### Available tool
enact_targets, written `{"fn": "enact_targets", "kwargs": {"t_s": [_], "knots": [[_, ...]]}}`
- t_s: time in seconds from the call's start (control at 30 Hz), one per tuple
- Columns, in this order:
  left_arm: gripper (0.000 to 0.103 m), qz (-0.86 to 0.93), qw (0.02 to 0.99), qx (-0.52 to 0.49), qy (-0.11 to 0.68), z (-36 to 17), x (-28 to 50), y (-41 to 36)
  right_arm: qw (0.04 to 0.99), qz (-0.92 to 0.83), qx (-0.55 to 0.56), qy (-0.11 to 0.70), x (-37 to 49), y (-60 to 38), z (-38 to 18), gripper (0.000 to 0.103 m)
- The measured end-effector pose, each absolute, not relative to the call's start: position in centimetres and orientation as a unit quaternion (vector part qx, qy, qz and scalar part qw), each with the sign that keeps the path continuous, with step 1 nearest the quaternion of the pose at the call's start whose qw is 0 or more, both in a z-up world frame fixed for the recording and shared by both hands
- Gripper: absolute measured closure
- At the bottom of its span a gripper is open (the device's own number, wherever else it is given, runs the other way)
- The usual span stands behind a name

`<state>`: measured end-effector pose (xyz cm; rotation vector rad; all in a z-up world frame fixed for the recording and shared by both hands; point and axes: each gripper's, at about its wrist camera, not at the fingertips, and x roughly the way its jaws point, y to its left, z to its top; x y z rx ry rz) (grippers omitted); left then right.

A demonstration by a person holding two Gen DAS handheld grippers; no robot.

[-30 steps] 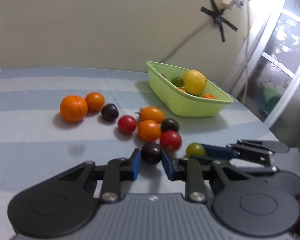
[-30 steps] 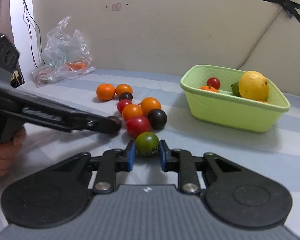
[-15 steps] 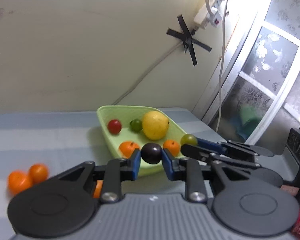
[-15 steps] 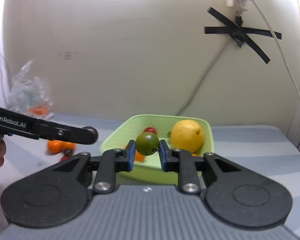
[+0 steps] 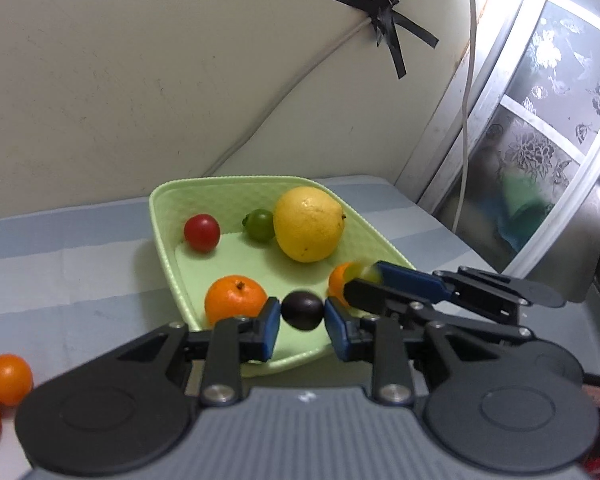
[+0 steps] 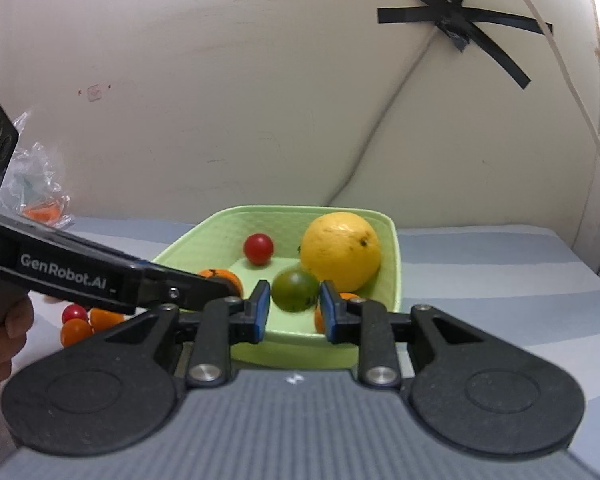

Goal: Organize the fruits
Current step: 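Drop both tomatoes into the green basket and open both tools, then grasp a dark cherry tomato with the left tool while the right tool grasps a red tomato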

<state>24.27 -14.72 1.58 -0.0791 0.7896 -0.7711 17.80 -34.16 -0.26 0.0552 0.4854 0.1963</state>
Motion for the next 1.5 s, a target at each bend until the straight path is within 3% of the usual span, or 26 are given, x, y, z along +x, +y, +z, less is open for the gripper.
{"fn": "enact_targets", "kwargs": {"t_s": [0.13, 0.43, 0.87, 1.0, 1.07, 1.5], "knots": [[0.066, -0.365, 0.859, -0.051, 0.356, 3.1, 23.6, -13.2, 0.968, 0.096, 0.032, 0.229, 17.0, -34.3, 0.2, 0.062], [0.066, -0.338, 0.887, -0.096, 0.299, 6.7, 19.8, -5.2, 0.969, 0.133, 0.059, 0.201, 13.8, -33.4, 2.6, 0.063], [0.068, -0.302, 0.874, -0.125, 0.360, 0.8, 17.6, -0.1, 0.922, 0.250, 0.036, 0.295, 12.7, -25.2, -1.3, 0.063], [0.068, -0.304, 0.878, -0.117, 0.350, 0.9, 17.4, -0.5, 0.920, 0.241, 0.014, 0.308, 13.8, -23.4, -1.8, 0.063], [0.068, -0.304, 0.885, -0.090, 0.342, 1.0, 16.9, -1.0, 0.917, 0.238, 0.007, 0.319, 14.1, -23.1, -2.2, 0.071], [0.066, -0.307, 0.894, 0.054, 0.321, 0.2, 15.5, -9.1, 0.937, 0.170, 0.027, 0.303, 10.5, -29.8, -2.2, 0.071]]}}
